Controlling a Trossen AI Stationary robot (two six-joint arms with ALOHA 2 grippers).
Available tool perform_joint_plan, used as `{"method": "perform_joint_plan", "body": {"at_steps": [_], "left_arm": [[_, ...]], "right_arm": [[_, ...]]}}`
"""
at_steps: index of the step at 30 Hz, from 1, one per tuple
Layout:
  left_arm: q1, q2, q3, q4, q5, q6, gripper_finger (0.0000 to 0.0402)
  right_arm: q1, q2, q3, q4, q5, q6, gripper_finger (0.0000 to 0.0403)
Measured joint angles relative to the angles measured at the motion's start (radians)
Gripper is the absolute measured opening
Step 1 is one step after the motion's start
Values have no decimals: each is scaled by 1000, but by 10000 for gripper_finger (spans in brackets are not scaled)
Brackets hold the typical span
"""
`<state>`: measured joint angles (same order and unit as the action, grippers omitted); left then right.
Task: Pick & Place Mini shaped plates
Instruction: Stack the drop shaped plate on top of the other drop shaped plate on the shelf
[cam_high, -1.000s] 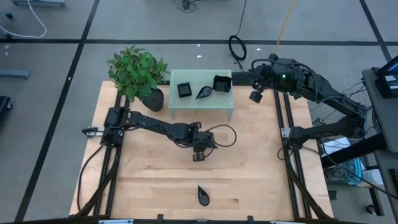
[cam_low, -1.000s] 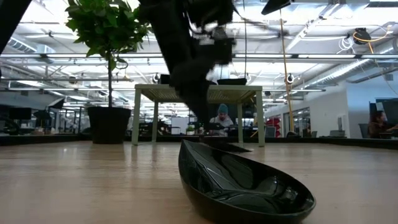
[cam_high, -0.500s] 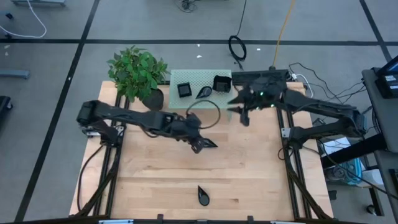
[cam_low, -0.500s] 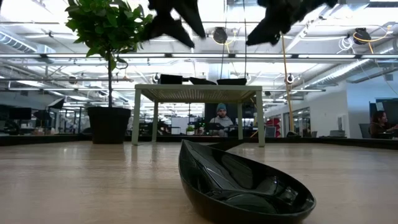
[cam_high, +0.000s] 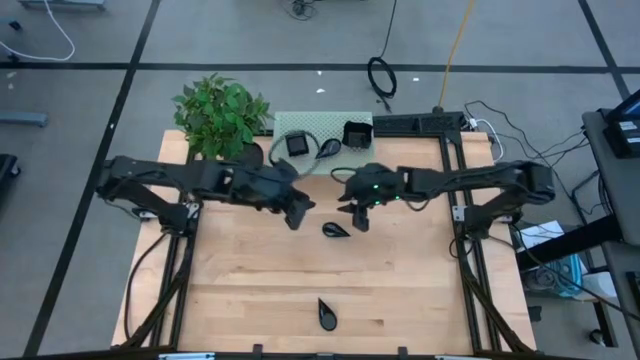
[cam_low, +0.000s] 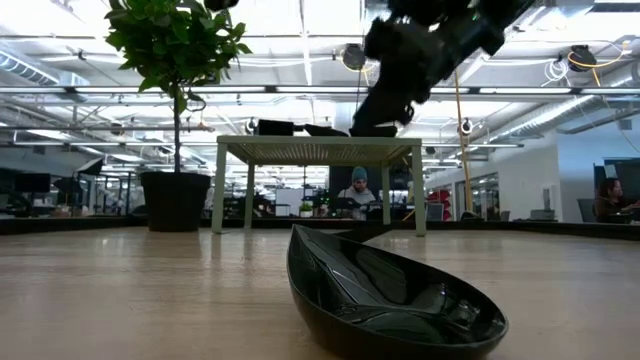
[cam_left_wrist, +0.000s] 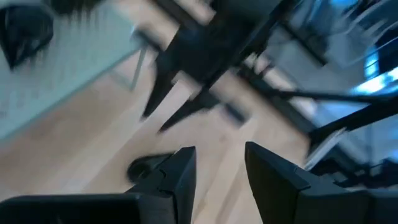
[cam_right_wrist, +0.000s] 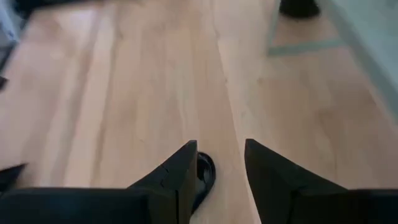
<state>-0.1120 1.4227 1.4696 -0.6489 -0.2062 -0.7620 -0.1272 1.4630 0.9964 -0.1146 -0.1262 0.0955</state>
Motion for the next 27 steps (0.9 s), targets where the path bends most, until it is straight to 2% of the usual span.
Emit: {"method": "perform_joint_plan", "body": {"at_steps": [6,14,18,22,27], "left_arm": [[-2,-75,0,23,19,13,141],[-2,-137,0,23,39,126,141],[-2,-150,0,24,79,166,141],[-2,-148,0,23,132,182,141],[-2,-148,0,23,220,182,140]], "right_arm": [[10,142,1,35,-5,-86,126],[52,300,1,118,-5,-62,132],[53,339,1,156,7,-28,151],[57,378,1,205,74,-27,168],[66,414,1,234,73,-3,167]]}}
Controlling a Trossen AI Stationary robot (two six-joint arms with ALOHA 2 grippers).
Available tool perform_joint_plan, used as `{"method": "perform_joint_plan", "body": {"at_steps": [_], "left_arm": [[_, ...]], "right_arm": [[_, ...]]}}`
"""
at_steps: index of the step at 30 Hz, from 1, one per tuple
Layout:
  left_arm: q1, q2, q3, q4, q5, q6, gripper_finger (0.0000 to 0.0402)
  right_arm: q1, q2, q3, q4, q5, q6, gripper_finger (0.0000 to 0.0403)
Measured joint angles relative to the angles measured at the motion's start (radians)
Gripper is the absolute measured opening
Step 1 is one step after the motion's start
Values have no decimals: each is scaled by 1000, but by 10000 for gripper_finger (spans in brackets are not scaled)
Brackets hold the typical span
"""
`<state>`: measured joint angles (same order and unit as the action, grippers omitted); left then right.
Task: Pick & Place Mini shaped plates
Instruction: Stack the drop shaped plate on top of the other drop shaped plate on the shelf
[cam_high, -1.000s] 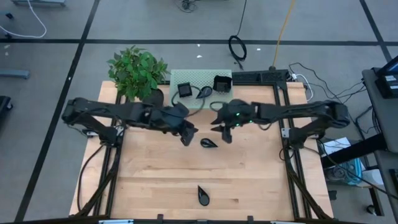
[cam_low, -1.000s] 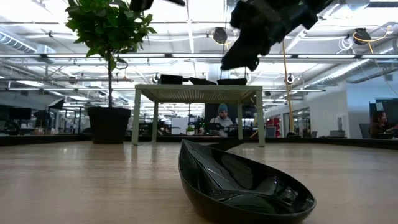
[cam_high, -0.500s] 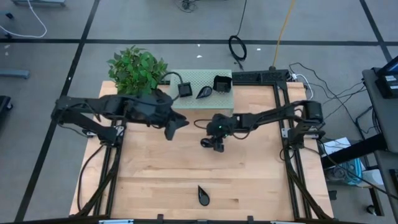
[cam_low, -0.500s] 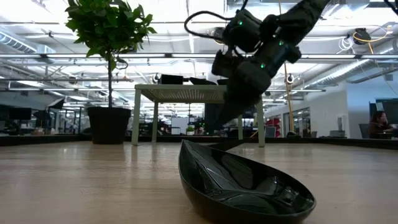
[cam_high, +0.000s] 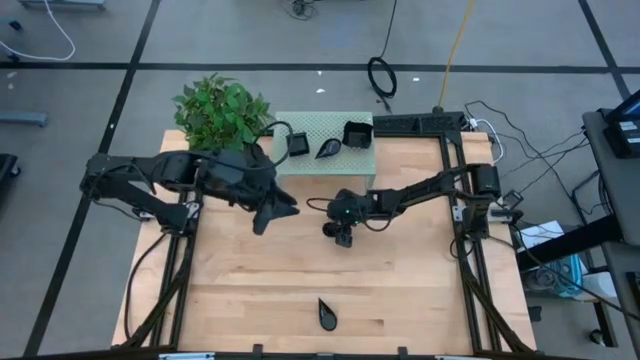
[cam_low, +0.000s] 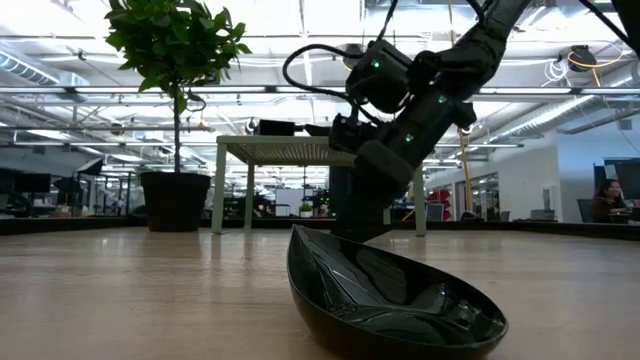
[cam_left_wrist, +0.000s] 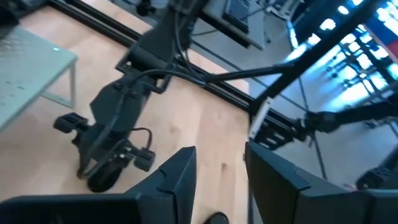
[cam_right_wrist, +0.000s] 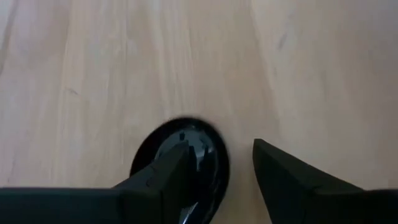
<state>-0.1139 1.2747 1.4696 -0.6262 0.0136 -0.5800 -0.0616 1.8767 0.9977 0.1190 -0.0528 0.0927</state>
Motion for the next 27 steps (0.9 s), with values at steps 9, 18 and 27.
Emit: {"method": "perform_joint_plan", "body": {"at_steps": [9,18,27], "left_arm": [[0,0,0,0,54,0,141],[0,0,0,0,61,0,141],[0,0,0,1,65,0,141]], "right_arm": [[36,8,0,-26,42,1,81],[44,3,2,-63,71,165,4],[86,-114,0,-146,376,860,1]]}}
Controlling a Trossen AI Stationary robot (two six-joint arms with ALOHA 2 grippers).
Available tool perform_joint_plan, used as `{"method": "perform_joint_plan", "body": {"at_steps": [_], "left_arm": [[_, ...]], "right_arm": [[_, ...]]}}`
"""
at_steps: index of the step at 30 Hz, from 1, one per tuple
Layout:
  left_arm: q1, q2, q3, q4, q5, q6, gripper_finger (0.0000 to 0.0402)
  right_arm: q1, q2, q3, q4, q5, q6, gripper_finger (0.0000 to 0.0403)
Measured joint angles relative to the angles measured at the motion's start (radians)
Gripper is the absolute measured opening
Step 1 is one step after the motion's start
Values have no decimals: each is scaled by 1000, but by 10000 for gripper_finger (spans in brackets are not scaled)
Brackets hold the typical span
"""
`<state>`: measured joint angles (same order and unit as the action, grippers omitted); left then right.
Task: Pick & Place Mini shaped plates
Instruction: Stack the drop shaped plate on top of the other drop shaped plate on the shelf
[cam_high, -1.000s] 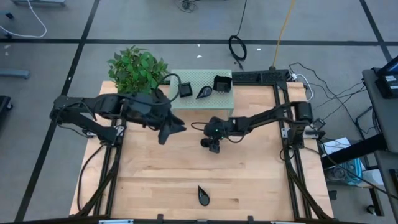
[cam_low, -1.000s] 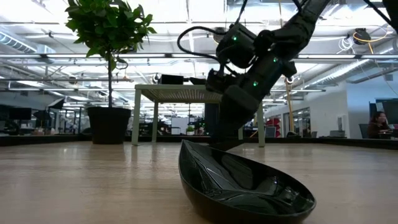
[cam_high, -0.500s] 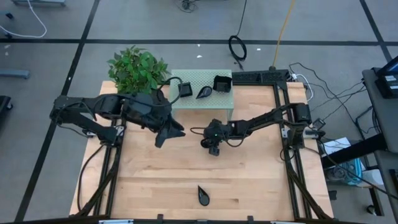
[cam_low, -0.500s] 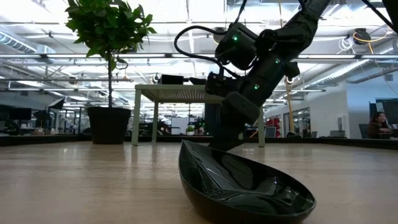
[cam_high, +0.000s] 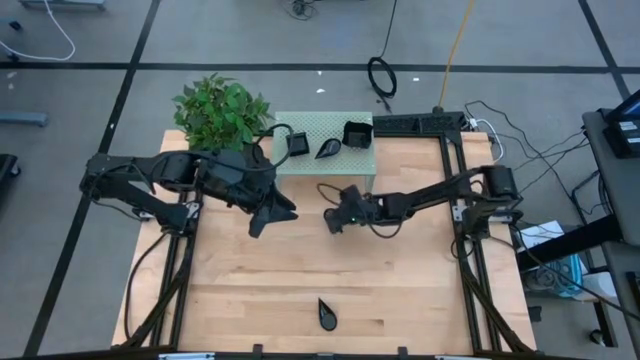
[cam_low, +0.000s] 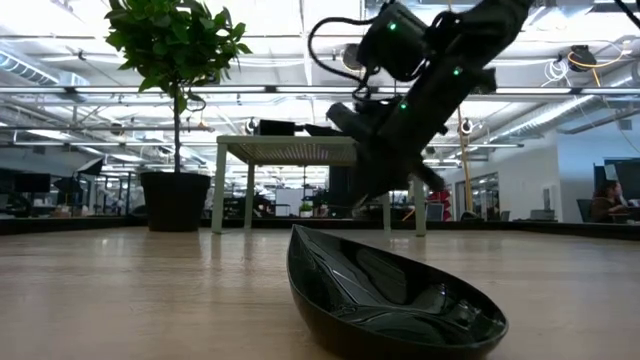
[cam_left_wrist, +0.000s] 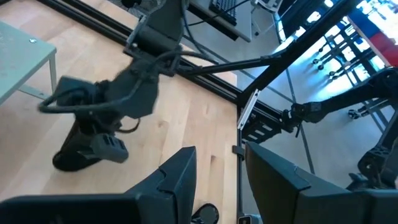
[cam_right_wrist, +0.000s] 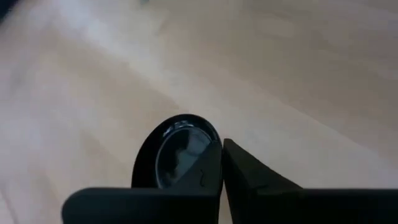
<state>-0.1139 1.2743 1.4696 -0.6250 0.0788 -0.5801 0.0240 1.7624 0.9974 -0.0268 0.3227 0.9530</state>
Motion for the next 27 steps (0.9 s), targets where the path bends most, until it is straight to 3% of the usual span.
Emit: {"method": "perform_joint_plan", "body": {"at_steps": [7,13,18,22,27], "left_arm": [[0,0,0,0,1,0,141],[0,0,0,1,1,5,141],[-1,0,0,2,3,6,141],[-1,0,0,1,3,11,141],[-1,0,0,1,3,10,141]], "right_arm": [[42,-25,0,-71,246,388,1],[62,34,-50,-153,220,832,1],[92,48,-142,-58,228,1163,1],[103,47,-200,22,250,1210,6],[103,41,-209,119,248,1046,37]]}}
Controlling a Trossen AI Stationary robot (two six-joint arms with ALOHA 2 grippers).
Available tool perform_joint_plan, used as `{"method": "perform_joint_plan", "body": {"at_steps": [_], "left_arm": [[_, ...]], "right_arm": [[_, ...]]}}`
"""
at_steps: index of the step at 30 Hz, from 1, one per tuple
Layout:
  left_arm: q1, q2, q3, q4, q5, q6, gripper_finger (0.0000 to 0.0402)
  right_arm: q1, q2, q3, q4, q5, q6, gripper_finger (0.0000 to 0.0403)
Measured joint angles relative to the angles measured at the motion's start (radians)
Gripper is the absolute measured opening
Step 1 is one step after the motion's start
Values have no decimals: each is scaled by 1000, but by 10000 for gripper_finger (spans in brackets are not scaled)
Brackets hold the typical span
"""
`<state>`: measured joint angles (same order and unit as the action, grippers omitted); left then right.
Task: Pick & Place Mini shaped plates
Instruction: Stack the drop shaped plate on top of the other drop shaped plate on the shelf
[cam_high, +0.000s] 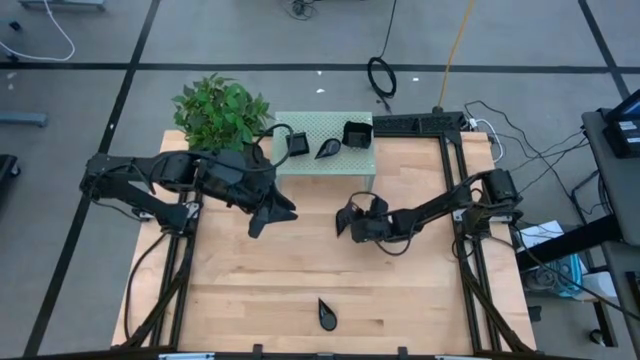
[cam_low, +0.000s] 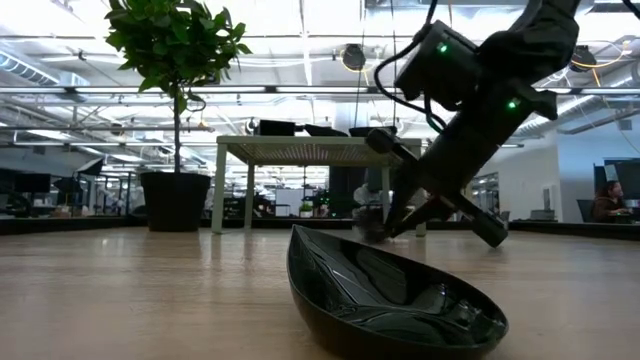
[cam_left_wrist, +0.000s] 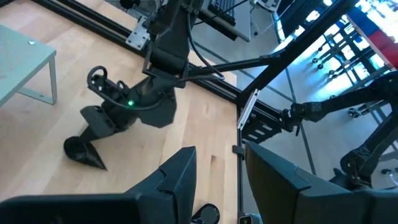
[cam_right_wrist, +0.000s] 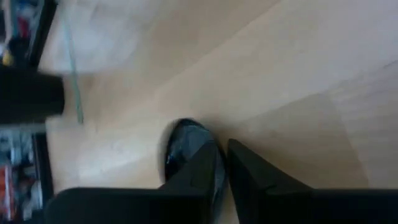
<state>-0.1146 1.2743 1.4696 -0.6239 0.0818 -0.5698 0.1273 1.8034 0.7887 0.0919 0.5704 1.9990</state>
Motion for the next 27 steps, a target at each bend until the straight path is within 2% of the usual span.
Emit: {"method": "perform_joint_plan", "body": {"at_steps": [7,10,14,19,25,27], "left_arm": [[0,0,0,0,0,-4,141],[0,0,0,0,0,-7,141],[0,0,0,-1,0,-7,141],[-2,0,0,-2,0,-7,141],[-6,0,0,-3,-1,-9,141],[-6,0,0,-3,-1,-11,141]], "right_arm": [[-2,2,-1,143,16,-205,100],[-2,7,-5,221,24,-460,121],[-8,-20,-4,282,-68,-831,135],[-17,-94,-5,222,-227,-1230,136],[-40,-211,-4,20,-236,-1471,137],[-48,-242,-4,-27,-236,-1632,137]]}}
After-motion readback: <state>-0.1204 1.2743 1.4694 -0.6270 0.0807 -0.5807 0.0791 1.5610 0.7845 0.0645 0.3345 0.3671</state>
